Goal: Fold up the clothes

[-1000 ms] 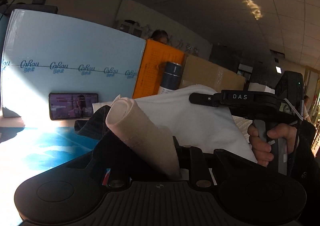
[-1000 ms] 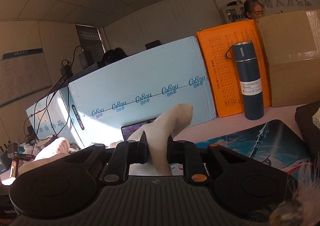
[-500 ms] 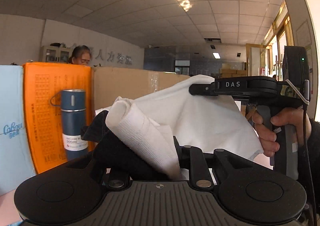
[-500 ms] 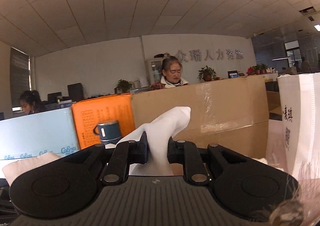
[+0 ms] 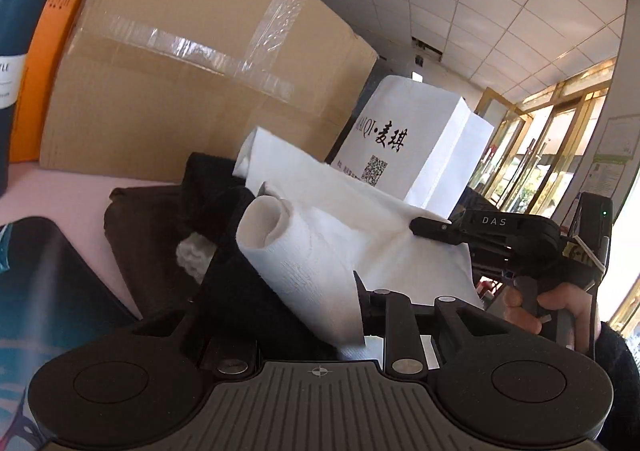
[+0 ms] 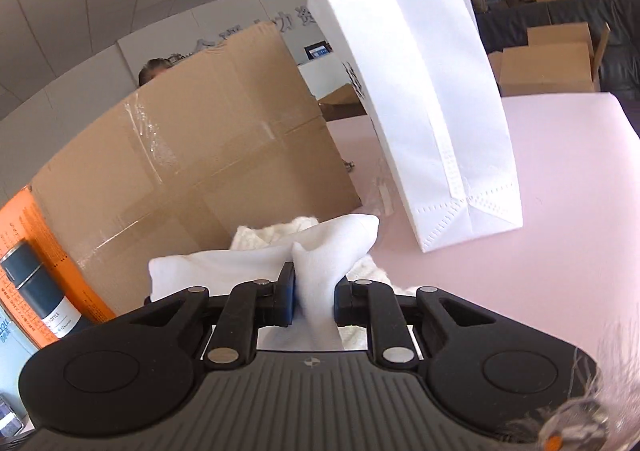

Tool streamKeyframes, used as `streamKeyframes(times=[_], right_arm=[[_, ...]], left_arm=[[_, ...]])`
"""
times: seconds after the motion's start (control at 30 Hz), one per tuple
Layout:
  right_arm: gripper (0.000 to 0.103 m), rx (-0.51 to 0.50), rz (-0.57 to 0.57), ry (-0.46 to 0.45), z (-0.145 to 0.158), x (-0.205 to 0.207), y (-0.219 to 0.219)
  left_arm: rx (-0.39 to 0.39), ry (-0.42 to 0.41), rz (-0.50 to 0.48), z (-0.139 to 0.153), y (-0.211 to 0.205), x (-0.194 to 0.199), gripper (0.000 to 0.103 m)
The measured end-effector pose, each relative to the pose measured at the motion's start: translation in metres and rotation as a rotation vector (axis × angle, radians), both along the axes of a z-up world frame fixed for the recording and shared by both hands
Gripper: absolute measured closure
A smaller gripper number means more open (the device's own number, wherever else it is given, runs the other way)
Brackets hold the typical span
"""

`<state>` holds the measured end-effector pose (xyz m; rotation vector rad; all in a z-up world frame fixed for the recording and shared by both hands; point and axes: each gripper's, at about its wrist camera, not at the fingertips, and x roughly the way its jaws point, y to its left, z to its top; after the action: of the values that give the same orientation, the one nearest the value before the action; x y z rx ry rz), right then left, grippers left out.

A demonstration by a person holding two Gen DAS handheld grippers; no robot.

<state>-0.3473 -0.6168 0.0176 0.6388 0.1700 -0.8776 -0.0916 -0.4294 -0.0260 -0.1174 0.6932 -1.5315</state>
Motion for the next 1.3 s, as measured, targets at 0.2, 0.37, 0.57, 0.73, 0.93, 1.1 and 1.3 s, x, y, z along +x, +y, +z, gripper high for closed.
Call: streamKeyframes(times=[0.2,0.37,0.57,0.73,0.93,1.1,1.3], right_arm=[[0.020,-0.030,-0.176,0.033,-0.014,-0.011,0.016],[0.006,-0.024,-0.245,0.000,-0.006,-0.018,0.042],[0.000,-0.055,-0.270,-0.007,0.012,-0.015,0.080],[0.000,0.031,-0.258,0.020,0.007,0.002,0.124],[0.000,0.187,-0.293,0.192,-0.028,0.057,0.204],[0.000,-0.018,-0.405,0.356,-0.035,0.105,0.268],[0.000,-0.084,-0.463,0.361,-0.032,0.127,0.290]], left_arm=[[0.072,-0.121,0.069,0.008,0.004,-0.007,0.016],[0.109,-0.212,0.076,0.012,0.015,-0.015,0.014],[0.139,-0.262,0.092,0.016,0.039,-0.018,0.011],[0.148,-0.333,0.107,0.017,0.068,-0.018,0.010],[0.113,-0.403,0.149,0.019,0.120,-0.005,0.004],[0.051,-0.407,0.220,0.017,0.152,0.015,0.001],[0.014,-0.447,0.269,0.018,0.159,0.017,0.000]])
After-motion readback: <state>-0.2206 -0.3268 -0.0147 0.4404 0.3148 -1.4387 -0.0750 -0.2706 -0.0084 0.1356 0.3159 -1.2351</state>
